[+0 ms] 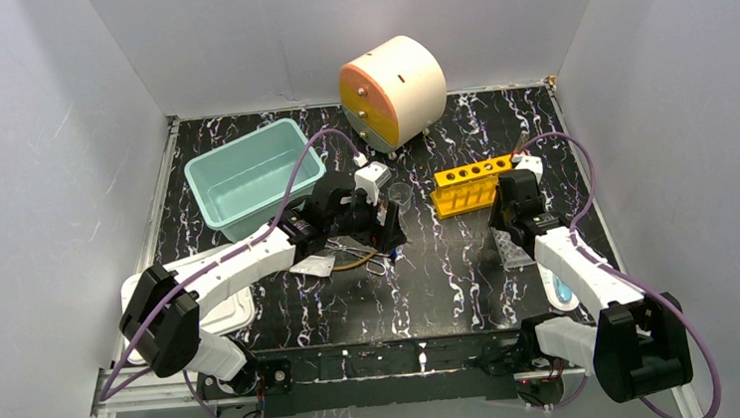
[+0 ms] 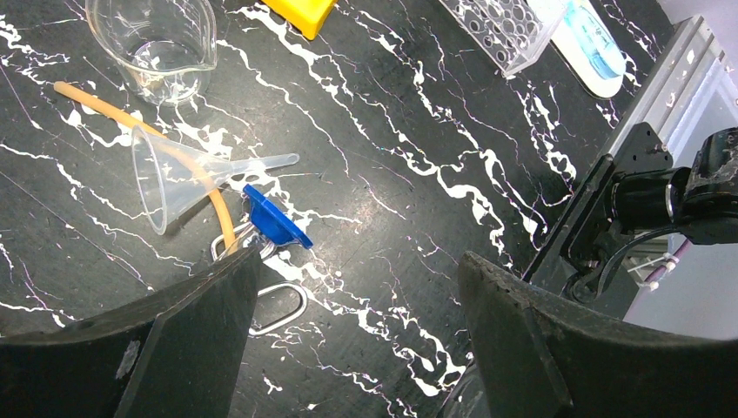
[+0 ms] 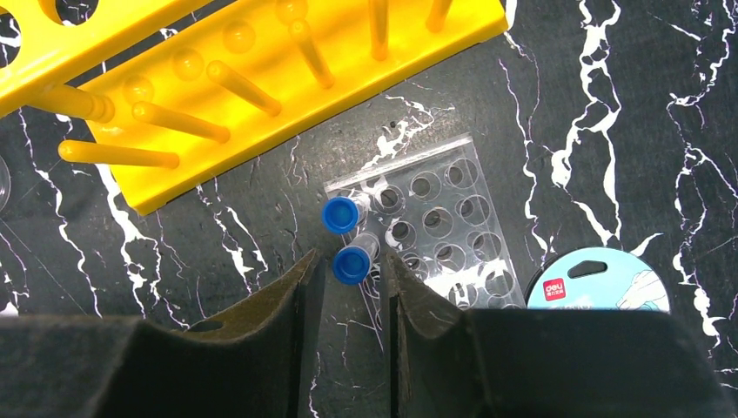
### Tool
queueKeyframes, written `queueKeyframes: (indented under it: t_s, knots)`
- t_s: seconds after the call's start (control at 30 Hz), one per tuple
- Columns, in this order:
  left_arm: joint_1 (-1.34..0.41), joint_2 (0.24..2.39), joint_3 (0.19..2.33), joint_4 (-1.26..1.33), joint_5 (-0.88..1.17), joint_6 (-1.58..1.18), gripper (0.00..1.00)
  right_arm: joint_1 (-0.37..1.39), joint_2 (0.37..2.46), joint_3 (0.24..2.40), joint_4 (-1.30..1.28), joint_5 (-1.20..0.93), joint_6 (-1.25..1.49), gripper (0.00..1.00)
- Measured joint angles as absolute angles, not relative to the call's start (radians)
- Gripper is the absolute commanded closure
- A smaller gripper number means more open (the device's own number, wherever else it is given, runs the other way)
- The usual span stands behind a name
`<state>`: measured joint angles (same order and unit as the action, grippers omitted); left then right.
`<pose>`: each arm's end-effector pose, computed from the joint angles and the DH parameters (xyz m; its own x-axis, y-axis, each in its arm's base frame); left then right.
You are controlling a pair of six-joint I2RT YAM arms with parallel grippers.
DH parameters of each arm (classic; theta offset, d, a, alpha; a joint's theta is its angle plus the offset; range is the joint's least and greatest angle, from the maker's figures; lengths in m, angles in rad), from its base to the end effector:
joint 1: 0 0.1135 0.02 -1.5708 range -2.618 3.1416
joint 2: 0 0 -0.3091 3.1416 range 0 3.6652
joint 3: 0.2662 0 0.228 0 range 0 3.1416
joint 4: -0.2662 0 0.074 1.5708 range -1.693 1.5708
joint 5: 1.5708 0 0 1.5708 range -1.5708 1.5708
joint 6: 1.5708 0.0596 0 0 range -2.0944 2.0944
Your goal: Organize the chemistry lab equipment
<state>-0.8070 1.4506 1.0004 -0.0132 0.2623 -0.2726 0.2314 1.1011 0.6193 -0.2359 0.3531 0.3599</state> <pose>0.2135 -0.2452 0.3198 -0.5287 0.1762 -0.8303 0.7430 0.5689 -0.3525 0.2001 0.0260 0.2549 -0.5856 0.2015 -0.7852 0.2614 0.9638 0.0525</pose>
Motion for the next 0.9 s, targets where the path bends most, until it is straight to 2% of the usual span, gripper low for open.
queueKeyframes:
  t_s: [0.23,0.33,0.47,0.6,0.9]
  knots:
    - [-0.807,1.451,1.0,-0.018,0.261,-0.27,0.16,0.231,1.095,0.678,-0.295,0.356,0.365,0.42]
    - [-0.807,1.45,1.0,-0.023,0.242,-0.277,0.15,0.231,1.066,0.723,-0.348,0.347,0.365,0.38]
    - [-0.807,1.45,1.0,-0.028,0.191,-0.296,0.13,0.231,1.026,0.801,-0.444,0.305,0.366,0.36]
    - [-0.799,1.45,1.003,-0.048,0.102,-0.332,0.02,0.231,1.026,0.884,-0.533,0.233,0.365,0.35]
    - [-0.73,1.412,1.003,-0.114,-0.026,-0.415,0.02,0.279,1.108,1.037,-0.591,0.003,0.389,0.34]
